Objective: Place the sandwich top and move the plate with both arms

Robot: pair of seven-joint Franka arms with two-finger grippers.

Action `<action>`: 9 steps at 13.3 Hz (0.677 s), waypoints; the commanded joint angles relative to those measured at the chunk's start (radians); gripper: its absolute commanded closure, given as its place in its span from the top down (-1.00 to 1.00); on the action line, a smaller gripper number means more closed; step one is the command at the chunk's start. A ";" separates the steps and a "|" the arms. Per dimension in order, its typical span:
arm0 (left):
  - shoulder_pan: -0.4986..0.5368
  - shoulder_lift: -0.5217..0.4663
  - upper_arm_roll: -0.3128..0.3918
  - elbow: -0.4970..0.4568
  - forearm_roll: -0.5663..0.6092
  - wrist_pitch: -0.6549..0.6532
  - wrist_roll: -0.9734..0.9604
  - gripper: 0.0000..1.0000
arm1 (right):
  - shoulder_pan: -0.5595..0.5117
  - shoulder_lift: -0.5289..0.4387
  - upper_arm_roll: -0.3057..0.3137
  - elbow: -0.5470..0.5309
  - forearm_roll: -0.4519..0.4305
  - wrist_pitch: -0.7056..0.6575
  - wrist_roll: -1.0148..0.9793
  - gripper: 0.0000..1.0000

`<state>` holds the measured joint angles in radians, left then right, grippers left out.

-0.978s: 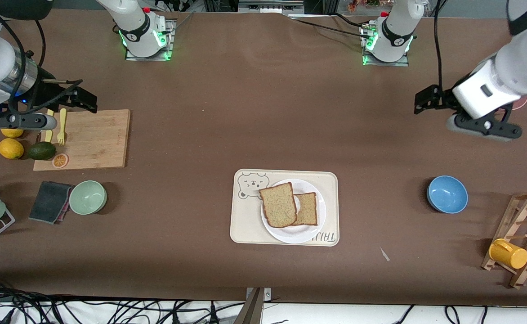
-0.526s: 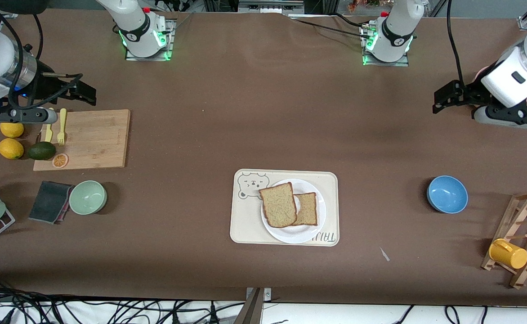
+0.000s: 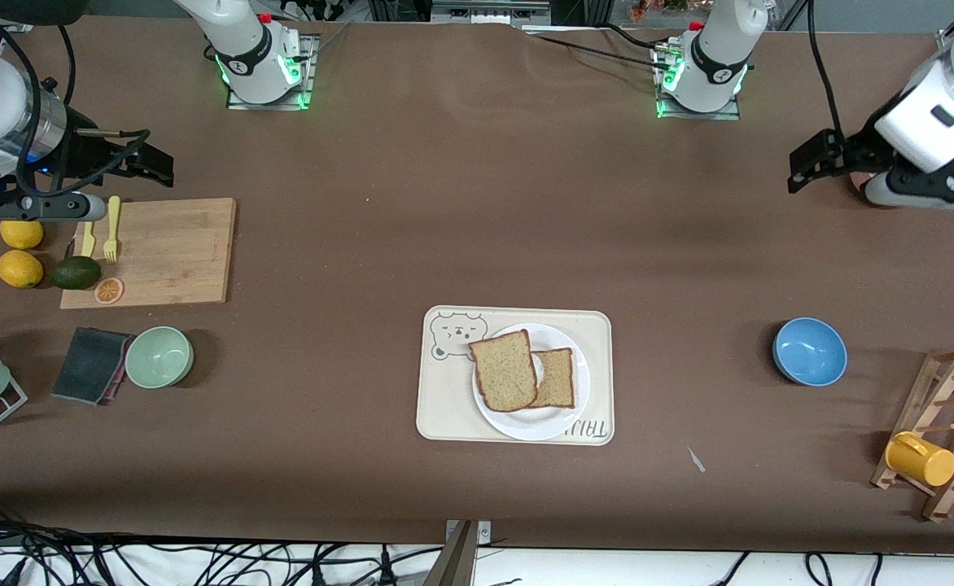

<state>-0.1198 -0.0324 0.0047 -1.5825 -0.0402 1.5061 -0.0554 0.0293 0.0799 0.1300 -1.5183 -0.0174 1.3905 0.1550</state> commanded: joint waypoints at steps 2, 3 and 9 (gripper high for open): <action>0.022 -0.017 -0.018 -0.048 0.029 0.008 0.009 1.00 | -0.002 -0.017 0.002 0.003 -0.013 -0.019 -0.025 1.00; 0.022 -0.015 -0.029 -0.045 0.046 0.012 0.008 1.00 | -0.002 -0.017 0.005 0.004 -0.024 -0.019 -0.025 1.00; 0.063 -0.021 -0.043 -0.063 0.046 -0.003 0.014 1.00 | -0.002 -0.017 0.005 0.006 -0.033 -0.010 -0.048 1.00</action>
<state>-0.0761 -0.0418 -0.0224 -1.6333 -0.0218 1.5067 -0.0530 0.0293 0.0788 0.1306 -1.5157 -0.0355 1.3881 0.1277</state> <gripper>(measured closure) 0.000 0.000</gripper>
